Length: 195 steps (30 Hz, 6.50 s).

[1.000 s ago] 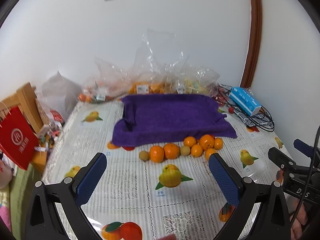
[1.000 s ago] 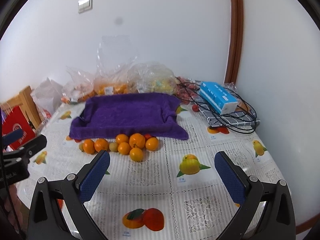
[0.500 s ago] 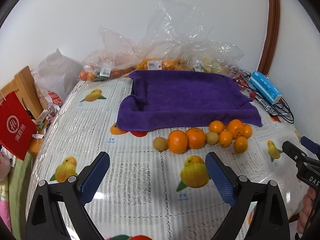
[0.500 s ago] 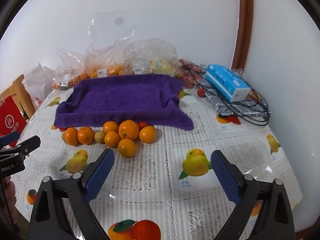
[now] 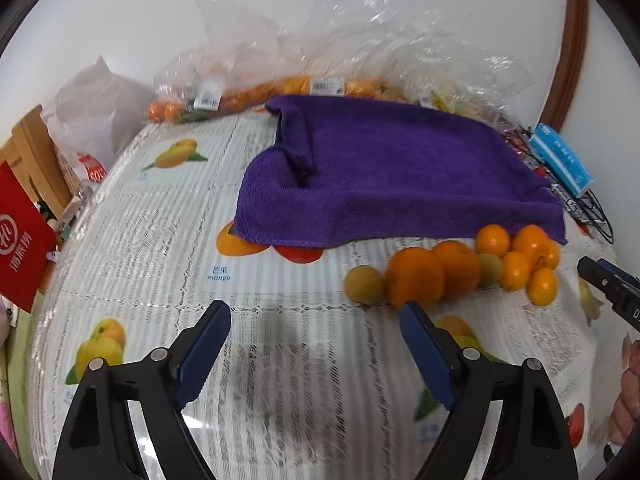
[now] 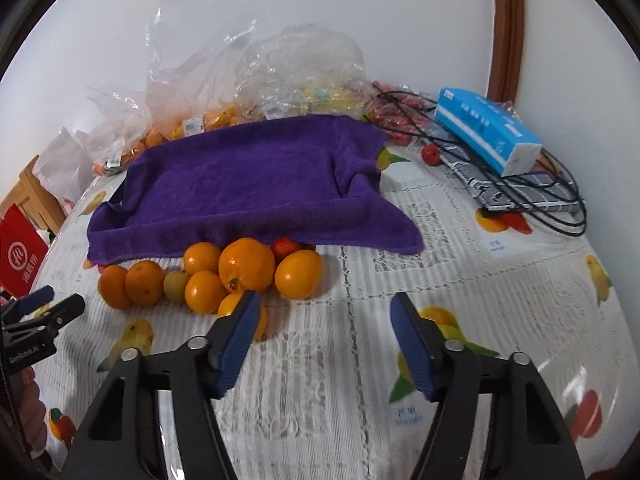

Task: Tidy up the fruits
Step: 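Grasp the small yellow fruit with the left tool while the right tool approaches an orange, then grasp the orange with the right tool while the left tool holds its fruit, then lift both held fruits and carry them over the purple towel, then lower both fruits onto the purple towel and open both tools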

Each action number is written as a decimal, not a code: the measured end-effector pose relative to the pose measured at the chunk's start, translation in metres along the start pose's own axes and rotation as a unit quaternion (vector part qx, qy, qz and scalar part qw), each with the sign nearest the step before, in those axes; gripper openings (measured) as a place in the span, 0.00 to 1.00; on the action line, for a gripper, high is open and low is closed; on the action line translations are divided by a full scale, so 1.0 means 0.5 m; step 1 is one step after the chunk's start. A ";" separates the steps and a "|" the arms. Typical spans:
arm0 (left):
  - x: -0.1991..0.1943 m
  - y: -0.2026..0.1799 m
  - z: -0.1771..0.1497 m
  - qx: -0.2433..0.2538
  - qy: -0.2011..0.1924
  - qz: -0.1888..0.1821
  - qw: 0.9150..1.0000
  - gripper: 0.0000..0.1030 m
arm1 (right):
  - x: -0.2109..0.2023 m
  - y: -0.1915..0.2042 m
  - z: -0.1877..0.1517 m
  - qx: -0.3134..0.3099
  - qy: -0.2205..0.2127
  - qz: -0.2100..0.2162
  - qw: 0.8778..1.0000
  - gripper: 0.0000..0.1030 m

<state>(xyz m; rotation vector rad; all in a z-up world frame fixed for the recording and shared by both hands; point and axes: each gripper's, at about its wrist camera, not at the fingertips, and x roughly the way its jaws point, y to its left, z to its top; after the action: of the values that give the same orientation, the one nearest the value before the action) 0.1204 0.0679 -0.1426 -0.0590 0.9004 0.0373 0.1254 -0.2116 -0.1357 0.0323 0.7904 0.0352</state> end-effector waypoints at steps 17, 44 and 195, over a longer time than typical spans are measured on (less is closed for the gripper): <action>0.063 -0.001 0.021 0.011 0.001 -0.050 0.999 0.51 | 0.049 -0.005 0.020 -0.007 -0.010 0.013 1.000 0.51; 0.073 -0.010 0.029 0.021 -0.012 -0.048 0.999 0.25 | 0.078 0.016 0.021 -0.020 0.000 0.024 1.000 0.48; 0.170 -0.072 0.227 -0.024 -0.055 -0.051 0.997 0.25 | 0.220 0.068 0.186 -0.064 -0.037 0.043 0.996 0.32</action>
<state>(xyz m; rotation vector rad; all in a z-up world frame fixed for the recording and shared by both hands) 0.2641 0.0402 -0.1376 -0.1464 0.7849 -0.0327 0.2684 -0.1745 -0.1469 -0.0534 0.7114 0.1655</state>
